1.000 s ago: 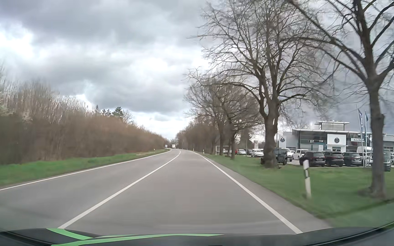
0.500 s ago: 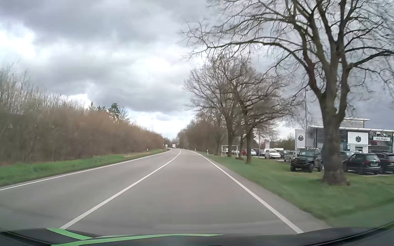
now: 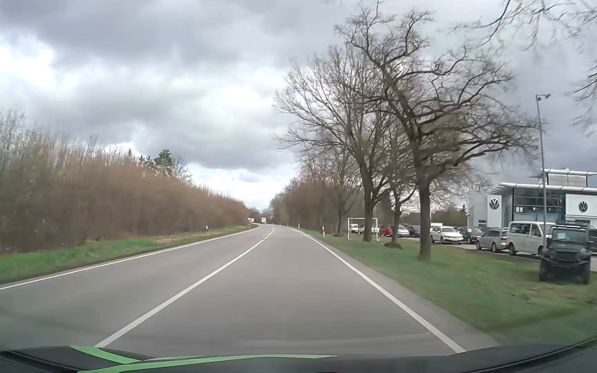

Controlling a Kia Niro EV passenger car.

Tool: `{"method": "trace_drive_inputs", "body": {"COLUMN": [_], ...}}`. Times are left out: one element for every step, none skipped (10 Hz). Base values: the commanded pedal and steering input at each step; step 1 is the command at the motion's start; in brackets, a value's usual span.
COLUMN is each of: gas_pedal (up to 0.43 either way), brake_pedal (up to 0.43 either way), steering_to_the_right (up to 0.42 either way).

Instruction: Follow the waypoints while adhering to traffic rules and regulations

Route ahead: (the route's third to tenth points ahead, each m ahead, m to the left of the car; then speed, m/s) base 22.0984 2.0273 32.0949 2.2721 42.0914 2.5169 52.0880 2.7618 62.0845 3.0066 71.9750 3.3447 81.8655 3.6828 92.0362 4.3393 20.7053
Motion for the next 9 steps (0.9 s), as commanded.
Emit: {"method": "trace_drive_inputs", "body": {"gas_pedal": [0.209, 0.209, 0.209, 0.209, 0.209, 0.189, 0.189, 0.189, 0.189], "brake_pedal": [0.000, 0.000, 0.000, 0.000, 0.000, 0.000, 0.000, 0.000, 0.000], "steering_to_the_right": [-0.002, -0.002, -0.002, -0.002, -0.002, -0.002, -0.002, -0.002, -0.001]}}
